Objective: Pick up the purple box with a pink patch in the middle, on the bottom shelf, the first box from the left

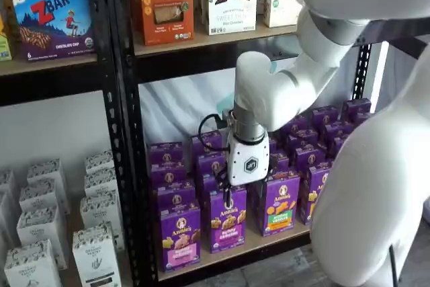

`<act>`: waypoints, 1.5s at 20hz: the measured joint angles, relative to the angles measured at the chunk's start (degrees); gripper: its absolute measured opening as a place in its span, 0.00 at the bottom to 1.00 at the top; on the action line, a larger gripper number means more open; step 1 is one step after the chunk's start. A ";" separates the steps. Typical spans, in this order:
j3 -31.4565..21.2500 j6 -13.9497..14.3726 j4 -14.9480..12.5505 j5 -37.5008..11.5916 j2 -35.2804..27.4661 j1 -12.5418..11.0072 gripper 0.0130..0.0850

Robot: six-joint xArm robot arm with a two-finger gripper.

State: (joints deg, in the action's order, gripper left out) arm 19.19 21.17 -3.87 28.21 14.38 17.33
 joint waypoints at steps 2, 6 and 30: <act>1.06 0.27 -0.19 -1.04 -2.58 0.03 1.00; 5.08 7.44 -7.78 -0.96 -8.68 0.41 1.00; 22.52 1.43 -1.48 -16.90 -37.49 -0.07 1.00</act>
State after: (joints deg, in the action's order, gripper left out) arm 41.71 22.60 -5.35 11.31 -23.11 17.27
